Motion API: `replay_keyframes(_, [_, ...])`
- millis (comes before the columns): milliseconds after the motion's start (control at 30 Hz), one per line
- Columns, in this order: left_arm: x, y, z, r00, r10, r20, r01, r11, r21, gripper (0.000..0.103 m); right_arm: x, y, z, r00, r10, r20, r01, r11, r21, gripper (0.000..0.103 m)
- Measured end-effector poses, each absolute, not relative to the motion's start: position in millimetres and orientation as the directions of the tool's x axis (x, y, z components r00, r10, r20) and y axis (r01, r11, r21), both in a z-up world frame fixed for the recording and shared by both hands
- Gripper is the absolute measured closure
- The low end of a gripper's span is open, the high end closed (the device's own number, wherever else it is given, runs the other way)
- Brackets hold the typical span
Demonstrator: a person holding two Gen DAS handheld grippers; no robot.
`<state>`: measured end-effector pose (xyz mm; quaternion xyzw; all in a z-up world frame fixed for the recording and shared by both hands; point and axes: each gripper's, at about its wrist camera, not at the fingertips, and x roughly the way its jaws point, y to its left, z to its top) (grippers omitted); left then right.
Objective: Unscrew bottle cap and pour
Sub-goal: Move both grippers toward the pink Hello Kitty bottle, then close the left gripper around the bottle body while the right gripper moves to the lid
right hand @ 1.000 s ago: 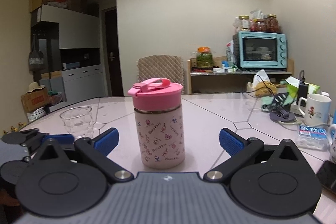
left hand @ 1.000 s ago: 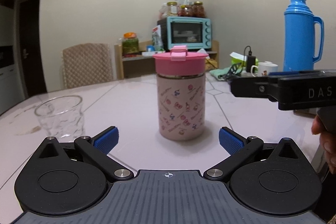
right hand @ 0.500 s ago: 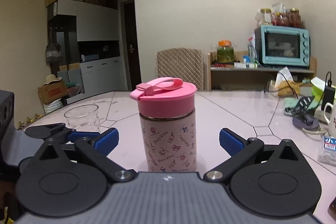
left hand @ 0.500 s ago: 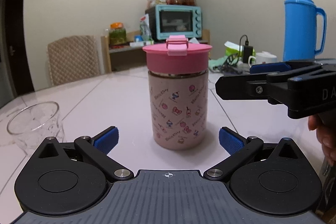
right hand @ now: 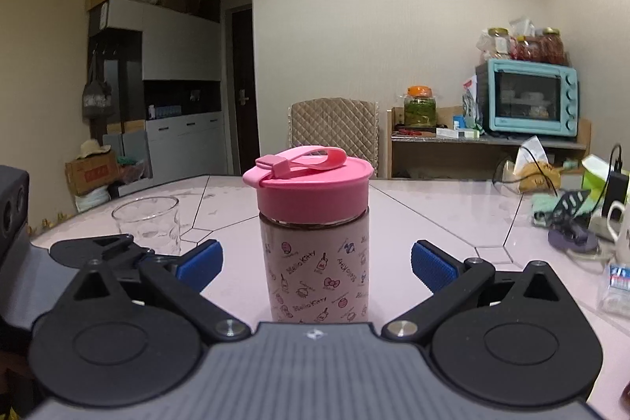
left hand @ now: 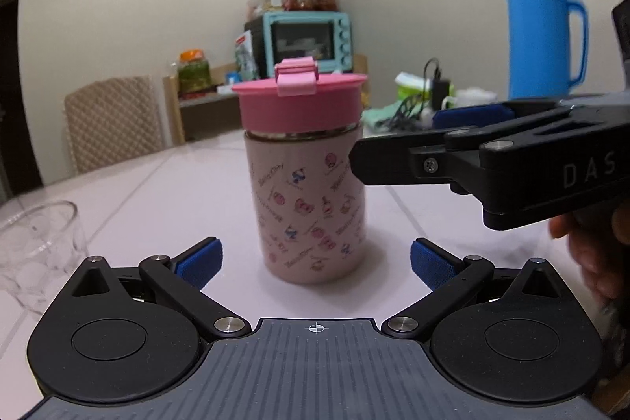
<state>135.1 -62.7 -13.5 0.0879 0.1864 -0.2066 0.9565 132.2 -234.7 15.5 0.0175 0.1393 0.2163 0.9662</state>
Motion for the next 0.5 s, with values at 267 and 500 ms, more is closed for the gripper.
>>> replay_keyframes(267, [134, -71, -10, 0.849, -0.352, -0.395, 0.419, 0.903, 0.096, 0.000, 132, -237, 20, 0.853, 0.439, -0.283, -0.419, 0.898, 0.133, 0.000])
replay_keyframes(500, [145, -80, -6, 0.852, -0.347, -0.393, 0.415, 0.904, 0.101, 0.000, 142, -244, 30, 0.858, 0.429, -0.282, -0.414, 0.903, 0.114, 0.000])
